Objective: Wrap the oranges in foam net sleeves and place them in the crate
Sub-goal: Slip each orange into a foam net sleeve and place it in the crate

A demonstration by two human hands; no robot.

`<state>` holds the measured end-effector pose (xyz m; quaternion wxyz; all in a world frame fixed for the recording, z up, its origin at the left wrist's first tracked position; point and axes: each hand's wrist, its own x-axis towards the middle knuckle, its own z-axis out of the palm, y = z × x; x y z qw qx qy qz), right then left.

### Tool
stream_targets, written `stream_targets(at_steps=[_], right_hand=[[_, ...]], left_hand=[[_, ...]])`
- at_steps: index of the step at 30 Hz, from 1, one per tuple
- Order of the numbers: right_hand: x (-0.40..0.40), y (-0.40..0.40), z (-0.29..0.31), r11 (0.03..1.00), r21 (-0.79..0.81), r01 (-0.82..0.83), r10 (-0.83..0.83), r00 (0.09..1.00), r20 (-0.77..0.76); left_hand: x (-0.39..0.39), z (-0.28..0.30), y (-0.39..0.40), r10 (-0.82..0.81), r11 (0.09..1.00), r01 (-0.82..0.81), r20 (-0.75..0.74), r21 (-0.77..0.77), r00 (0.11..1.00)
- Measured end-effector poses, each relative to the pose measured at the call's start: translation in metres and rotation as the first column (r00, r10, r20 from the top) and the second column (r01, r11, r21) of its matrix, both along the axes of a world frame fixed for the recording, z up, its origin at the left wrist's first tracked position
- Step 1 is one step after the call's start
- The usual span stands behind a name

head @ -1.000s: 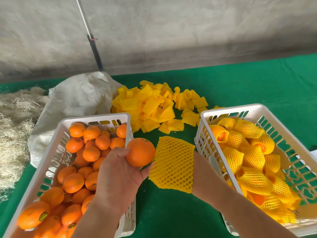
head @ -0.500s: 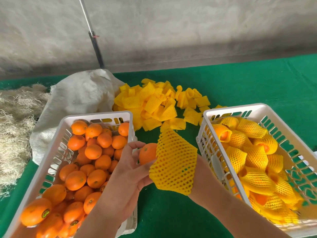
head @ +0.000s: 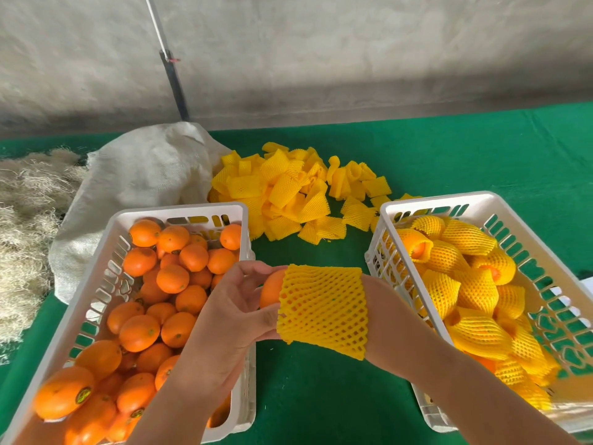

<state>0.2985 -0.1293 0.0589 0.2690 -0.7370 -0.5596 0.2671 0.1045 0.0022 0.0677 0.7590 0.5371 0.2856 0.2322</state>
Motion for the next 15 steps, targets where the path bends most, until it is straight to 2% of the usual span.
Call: stream_targets(at_steps=[2, 5, 9, 15], right_hand=[[-0.001, 0.001, 0.006, 1.000, -0.012, -0.016, 0.015, 1.000, -0.026], [-0.008, 0.000, 0.013, 1.000, 0.014, 0.012, -0.010, 0.990, -0.142], [-0.022, -0.001, 0.018, 0.999, 0.023, 0.040, -0.034, 0.975, -0.219], [-0.029, -0.007, 0.016, 0.974, 0.037, 0.223, -0.201, 0.930, -0.308]], left_hand=[[-0.002, 0.001, 0.002, -0.013, 1.000, 0.013, 0.016, 0.018, 1.000], [-0.004, 0.005, 0.001, -0.016, 1.000, 0.016, 0.015, 0.018, 1.000], [-0.004, 0.005, -0.002, -0.053, 0.991, 0.063, -0.086, 0.121, 0.995], [-0.013, 0.008, -0.001, -0.100, 0.992, 0.101, -0.014, 0.078, 0.995]])
